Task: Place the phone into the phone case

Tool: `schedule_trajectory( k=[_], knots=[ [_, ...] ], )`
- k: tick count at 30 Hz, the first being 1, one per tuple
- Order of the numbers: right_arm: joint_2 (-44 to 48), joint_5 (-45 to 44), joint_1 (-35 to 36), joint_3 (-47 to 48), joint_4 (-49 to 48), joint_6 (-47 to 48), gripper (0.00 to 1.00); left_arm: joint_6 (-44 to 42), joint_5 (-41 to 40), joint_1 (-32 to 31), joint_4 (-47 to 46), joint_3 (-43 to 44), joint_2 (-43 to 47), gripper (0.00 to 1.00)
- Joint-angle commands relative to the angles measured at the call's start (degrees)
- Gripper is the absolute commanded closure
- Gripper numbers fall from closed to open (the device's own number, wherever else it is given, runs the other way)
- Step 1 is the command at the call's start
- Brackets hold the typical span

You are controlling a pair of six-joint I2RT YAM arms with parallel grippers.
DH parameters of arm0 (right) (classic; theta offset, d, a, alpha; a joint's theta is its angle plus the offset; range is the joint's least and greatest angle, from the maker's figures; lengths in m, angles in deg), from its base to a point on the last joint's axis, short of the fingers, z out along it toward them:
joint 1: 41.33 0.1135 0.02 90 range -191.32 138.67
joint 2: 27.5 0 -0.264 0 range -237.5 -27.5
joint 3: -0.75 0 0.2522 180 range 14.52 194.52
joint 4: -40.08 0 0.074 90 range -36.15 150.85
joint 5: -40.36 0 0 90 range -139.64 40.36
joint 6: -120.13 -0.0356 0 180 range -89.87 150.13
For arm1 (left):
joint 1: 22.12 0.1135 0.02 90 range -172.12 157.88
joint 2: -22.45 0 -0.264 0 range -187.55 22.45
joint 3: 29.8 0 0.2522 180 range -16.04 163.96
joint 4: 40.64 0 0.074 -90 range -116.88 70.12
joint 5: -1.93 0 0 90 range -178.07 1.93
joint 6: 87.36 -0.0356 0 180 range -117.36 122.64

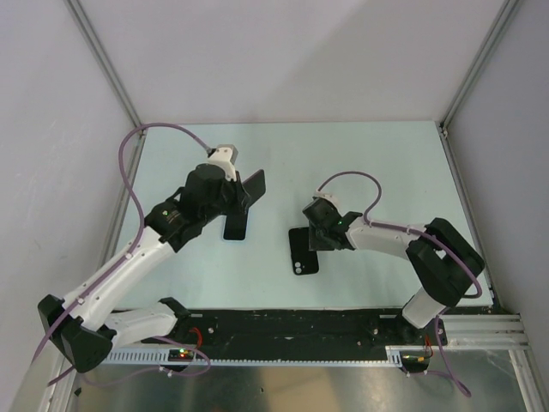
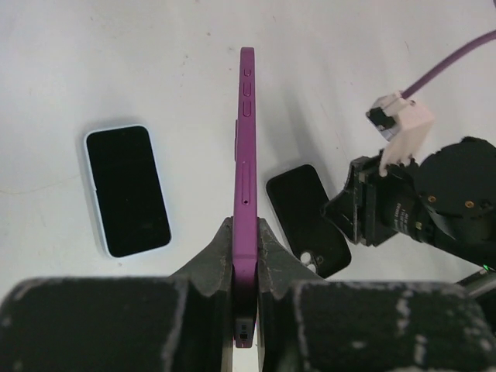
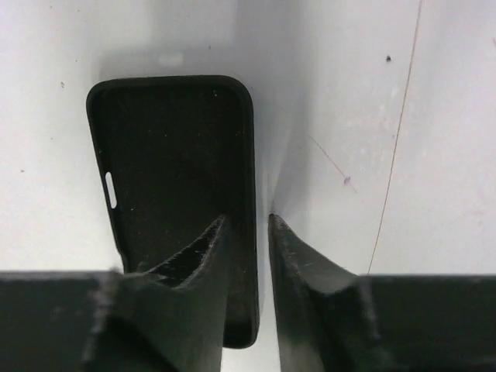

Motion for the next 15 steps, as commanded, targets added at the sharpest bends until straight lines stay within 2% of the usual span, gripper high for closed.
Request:
schedule_trajectory(
  k=[1, 3, 5, 11, 13, 14, 15],
  knots=[
    [-1.8, -0.9, -0.2, 0.3, -5.0, 5.2, 0.76, 0.9, 4.6, 1.0, -1.8, 2.8, 2.5, 1.0],
    [-2.5, -1.2, -0.1, 0.5, -5.3, 7.6, 0.89, 0.9, 5.8, 1.3, -1.4, 2.9, 2.8, 1.0],
    [-2.6, -3.2, 0.3, 0.7, -5.2, 11.1, 0.97, 0.9, 7.1, 1.7, -1.2, 3.0, 3.0, 1.0],
    [-1.9, -9.5, 0.7, 2.9, -7.7, 24.2, 0.99, 1.0, 11.0, 3.2, -0.8, 4.0, 2.5, 1.0],
    [-2.4, -9.5, -0.4, 4.6, -8.1, 25.6, 0.78, 1.1, 11.8, 3.7, -0.8, 4.3, 2.1, 1.0],
    [-2.6, -8.8, -1.4, 6.0, -6.7, 24.9, 0.61, 1.2, 12.2, 3.9, -0.7, 4.5, 2.0, 1.0],
    [-2.5, -8.3, -2.3, 7.1, -5.3, 22.8, 0.5, 1.2, 12.5, 4.0, -0.7, 4.5, 1.8, 1.0]
  ],
)
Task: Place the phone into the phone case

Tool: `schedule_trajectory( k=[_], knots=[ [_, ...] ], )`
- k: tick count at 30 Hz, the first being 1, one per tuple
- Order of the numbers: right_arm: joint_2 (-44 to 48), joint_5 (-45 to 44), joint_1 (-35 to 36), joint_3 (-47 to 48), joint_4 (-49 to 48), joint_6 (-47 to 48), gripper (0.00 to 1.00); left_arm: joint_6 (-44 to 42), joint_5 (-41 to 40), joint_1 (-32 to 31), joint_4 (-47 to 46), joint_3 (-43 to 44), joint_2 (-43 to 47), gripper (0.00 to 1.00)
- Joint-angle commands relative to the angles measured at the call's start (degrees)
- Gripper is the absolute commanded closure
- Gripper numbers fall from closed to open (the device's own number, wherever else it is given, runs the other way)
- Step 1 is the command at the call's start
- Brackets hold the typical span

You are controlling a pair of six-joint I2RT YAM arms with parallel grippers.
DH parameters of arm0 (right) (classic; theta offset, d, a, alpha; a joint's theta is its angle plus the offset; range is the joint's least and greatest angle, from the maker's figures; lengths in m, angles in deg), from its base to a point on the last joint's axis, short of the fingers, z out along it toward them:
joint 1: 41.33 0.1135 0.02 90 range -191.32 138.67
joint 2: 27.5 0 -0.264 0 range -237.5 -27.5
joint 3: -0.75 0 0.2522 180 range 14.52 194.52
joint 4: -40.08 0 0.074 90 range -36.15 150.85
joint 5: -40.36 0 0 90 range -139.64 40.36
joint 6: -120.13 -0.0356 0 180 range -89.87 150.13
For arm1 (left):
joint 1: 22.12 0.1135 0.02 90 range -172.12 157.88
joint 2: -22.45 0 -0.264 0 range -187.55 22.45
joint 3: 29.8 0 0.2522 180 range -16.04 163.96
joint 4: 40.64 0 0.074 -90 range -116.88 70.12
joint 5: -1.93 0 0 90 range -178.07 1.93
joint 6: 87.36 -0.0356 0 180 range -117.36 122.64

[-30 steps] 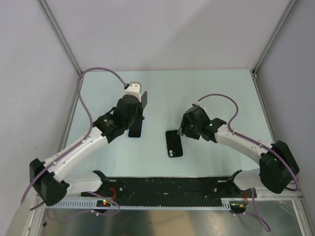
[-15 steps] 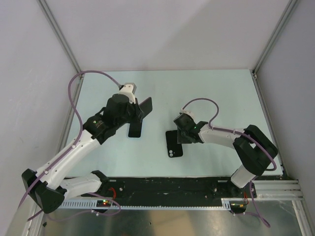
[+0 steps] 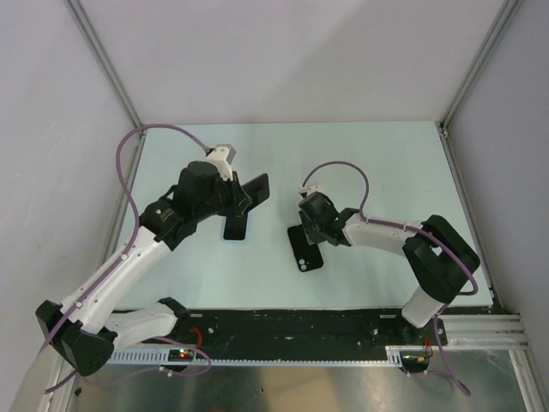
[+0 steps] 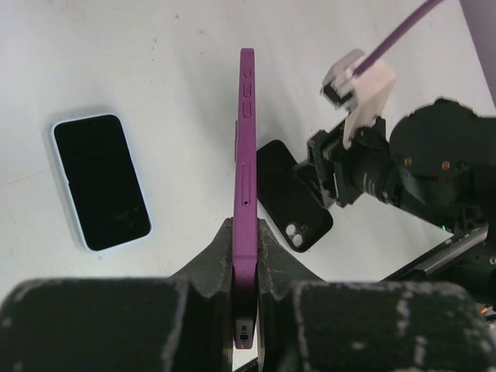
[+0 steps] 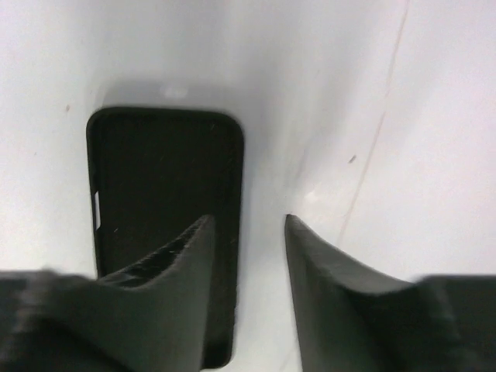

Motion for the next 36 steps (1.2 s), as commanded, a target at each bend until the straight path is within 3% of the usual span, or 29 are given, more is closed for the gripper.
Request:
schedule_trajectory(
  k=[1, 3, 5, 9, 15, 19, 24, 36],
  knots=[
    [-0.2, -2.7, -3.5, 6.1, 1.1, 0.0, 0.4, 1.1, 3.7, 1.2, -3.0, 4.0, 0.9, 1.0],
    [2.0, -3.5, -4.3, 6.5, 5.5, -7.9, 0.31, 1.1, 3.9, 1.4, -3.1, 3.9, 0.7, 1.0],
    [5.1, -6.0, -3.9, 6.5, 11.3, -17.5, 0.29, 1.4, 4.2, 1.6, -3.1, 3.8, 0.3, 1.0],
    [10.0, -10.6, 0.6, 5.9, 24.6, -42.4, 0.35, 2.4, 5.2, 2.0, -3.1, 3.8, -0.3, 1.0],
    [10.9, -19.2, 13.4, 5.1, 39.9, -78.4, 0.4, 3.3, 5.9, 2.1, -3.0, 3.8, -0.2, 1.0],
    [10.4, -17.2, 15.4, 2.4, 41.4, -92.2, 0.45, 3.7, 6.4, 2.1, -3.1, 3.7, 0.3, 1.0],
    [9.3, -16.2, 16.6, -0.7, 38.9, -100.7, 0.46, 3.2, 6.0, 2.2, -3.0, 3.0, 1.6, 1.0],
    [6.4, -12.8, 15.2, -3.5, 27.4, -99.3, 0.48, 2.5, 5.7, 2.3, -3.0, 2.4, 1.8, 1.0]
  ],
)
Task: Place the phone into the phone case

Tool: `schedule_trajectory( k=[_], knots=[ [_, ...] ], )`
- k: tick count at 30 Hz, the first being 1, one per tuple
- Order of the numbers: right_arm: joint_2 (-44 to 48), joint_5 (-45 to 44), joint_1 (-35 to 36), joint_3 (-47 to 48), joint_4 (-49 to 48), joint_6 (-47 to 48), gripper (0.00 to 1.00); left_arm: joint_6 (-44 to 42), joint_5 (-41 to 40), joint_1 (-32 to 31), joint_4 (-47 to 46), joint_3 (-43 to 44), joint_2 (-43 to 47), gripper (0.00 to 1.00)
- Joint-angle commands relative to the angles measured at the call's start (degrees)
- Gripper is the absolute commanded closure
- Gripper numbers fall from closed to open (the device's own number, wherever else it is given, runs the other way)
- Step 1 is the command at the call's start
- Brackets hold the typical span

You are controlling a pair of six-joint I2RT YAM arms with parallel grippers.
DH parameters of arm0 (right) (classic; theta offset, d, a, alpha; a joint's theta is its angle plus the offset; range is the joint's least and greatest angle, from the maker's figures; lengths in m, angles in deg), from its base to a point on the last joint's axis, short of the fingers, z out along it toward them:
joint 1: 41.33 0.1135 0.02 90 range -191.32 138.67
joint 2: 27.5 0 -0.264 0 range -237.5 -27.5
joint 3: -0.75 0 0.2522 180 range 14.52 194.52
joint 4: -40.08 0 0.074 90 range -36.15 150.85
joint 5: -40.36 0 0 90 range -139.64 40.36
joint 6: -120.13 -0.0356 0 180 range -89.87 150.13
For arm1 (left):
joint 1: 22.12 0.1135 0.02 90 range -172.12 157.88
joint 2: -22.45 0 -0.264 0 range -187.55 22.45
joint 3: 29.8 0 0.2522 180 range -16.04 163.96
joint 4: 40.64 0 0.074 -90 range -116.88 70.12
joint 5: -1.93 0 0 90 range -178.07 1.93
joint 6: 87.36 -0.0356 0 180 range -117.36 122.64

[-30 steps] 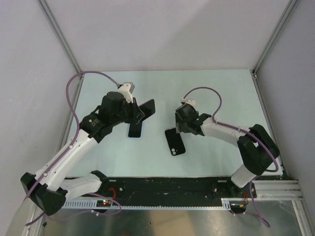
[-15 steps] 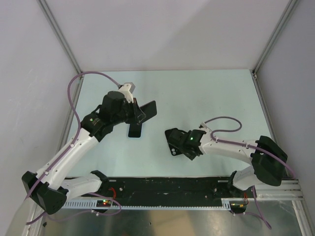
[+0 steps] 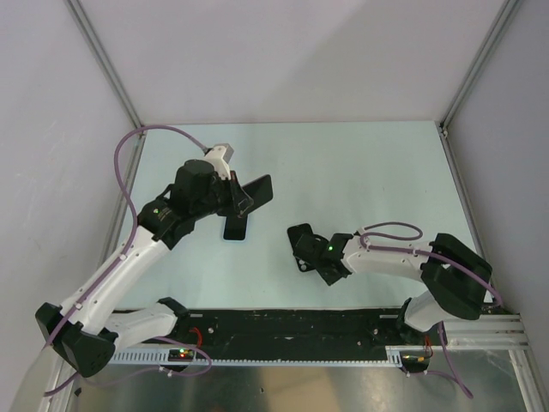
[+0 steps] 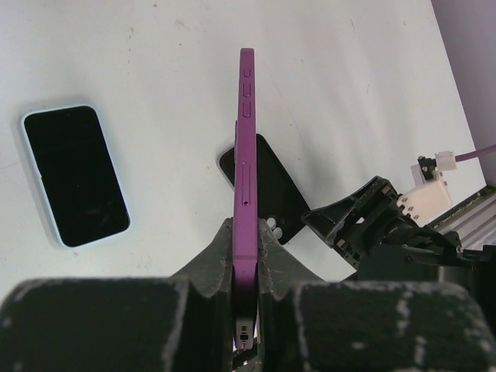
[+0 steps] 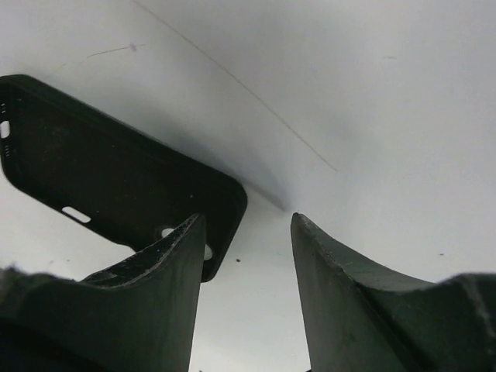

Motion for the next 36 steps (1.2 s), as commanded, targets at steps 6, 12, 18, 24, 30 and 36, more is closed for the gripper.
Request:
schedule_trajectory(
  k=[6, 12, 18, 24, 30, 36],
  knots=[
    [-3.1, 0.8, -0.1, -0.2, -6.7, -3.6, 0.53, -0.1, 0.5, 0.6, -3.6, 1.9, 1.8, 1.0],
    [-4.6, 2.4, 0.4, -0.2, -4.1, -2.1, 0.75, -0.2, 0.4, 0.6, -3.6, 1.9, 2.0, 1.0],
    [-1.7, 3.7, -8.3, -0.3, -8.6, 27.5, 0.99, 0.7, 3.5, 0.6, -3.6, 2.4, 1.3, 1.0],
    [1.1, 17.5, -20.1, 0.5, -21.7, 71.2, 1.0, 3.1, 10.7, 0.6, -3.9, 2.4, -1.9, 1.0],
    [-1.2, 24.1, -26.8, 4.5, -23.0, 90.9, 1.0, 7.5, 15.8, 0.6, -4.9, -0.4, -4.4, 1.0],
    [-6.0, 27.6, -26.1, 8.0, -23.7, 98.7, 1.0, 13.2, 20.8, 0.7, -10.4, -4.2, -7.4, 1.0]
  ],
)
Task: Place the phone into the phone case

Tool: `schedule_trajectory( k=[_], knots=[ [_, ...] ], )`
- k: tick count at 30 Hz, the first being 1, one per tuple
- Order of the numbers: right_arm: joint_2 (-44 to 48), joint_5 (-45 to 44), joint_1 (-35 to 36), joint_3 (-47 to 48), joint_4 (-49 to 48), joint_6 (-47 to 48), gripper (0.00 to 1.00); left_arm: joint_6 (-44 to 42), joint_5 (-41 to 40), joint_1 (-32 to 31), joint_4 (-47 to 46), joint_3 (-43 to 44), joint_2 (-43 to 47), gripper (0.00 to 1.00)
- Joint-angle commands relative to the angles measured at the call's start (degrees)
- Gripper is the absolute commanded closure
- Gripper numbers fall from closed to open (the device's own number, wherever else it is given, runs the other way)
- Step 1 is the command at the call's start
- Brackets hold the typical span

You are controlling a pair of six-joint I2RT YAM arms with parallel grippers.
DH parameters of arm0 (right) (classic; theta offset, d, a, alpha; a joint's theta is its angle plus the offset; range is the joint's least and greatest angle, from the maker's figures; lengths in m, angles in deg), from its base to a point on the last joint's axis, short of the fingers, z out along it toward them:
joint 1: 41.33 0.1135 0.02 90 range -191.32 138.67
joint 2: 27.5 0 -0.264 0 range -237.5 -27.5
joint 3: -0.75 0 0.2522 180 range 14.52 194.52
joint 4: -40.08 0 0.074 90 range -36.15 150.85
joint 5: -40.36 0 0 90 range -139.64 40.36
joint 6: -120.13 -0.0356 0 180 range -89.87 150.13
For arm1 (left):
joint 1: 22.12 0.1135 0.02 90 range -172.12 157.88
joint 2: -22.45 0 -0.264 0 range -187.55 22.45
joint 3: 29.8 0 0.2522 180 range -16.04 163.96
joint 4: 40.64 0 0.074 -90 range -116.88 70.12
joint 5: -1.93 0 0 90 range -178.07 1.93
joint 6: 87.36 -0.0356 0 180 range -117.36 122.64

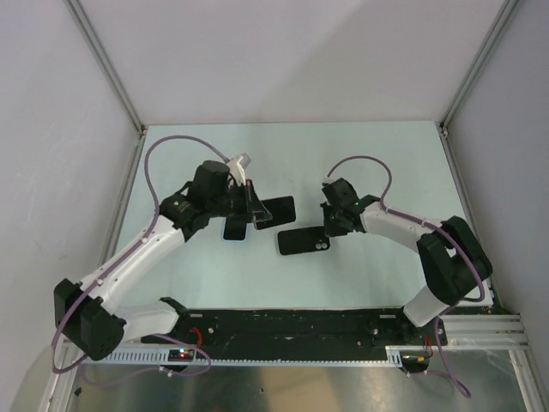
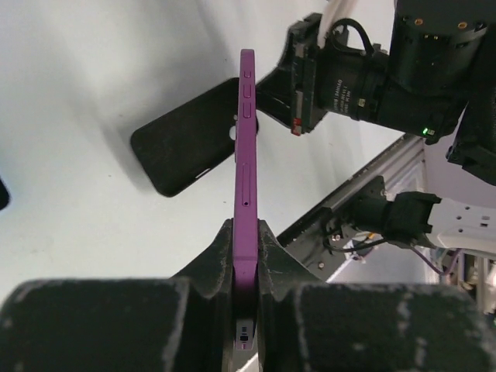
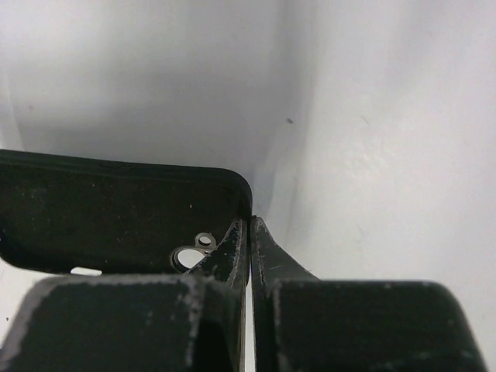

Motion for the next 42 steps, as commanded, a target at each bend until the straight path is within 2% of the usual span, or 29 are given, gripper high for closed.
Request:
schedule_trajectory(
  k=[1, 5, 10, 13, 16, 23, 31, 42],
  knots=[
    [-3.8, 5.2, 0.9, 3.8, -2.4, 11.0, 1.0, 6.7, 7.2, 0.4, -9.5, -2.4, -1.8, 1.0],
    [-6.3, 6.7, 1.4, 4.2, -2.5, 11.8, 0.88, 11.1, 8.1, 0.3, -14.8, -6.9, -2.6, 1.0],
    [-4.9, 8.5, 0.6, 4.4, -1.3, 9.7, 0.52, 15.1, 7.2, 0.2, -20.5, -13.3, -2.3, 1.0],
    [-1.8, 9.5, -0.8, 4.4, -0.6, 6.3, 0.41, 18.7, 7.4, -0.1, -29.7, -18.2, -1.4, 1.0],
    [1.2, 8.9, -3.3, 4.3, 0.7, 2.1, 0.4, 21.1, 6.1, -1.2, -34.0, -21.0, -2.0, 1.0],
    [3.4, 9.1, -8.1, 1.5, -0.3, -5.6, 0.45, 24.3, 5.2, -3.1, -37.9, -21.0, -7.5, 1.0],
    [2.6, 13.8, -9.8, -1.8, -4.2, -8.7, 0.51, 28.9, 7.3, -4.4, -42.0, -20.7, -14.2, 1.0],
    [1.0, 15.9, -9.9, -2.9, -6.3, -10.5, 0.54, 33.3, 9.2, -5.6, -46.3, -21.2, -17.8, 1.0]
  ],
)
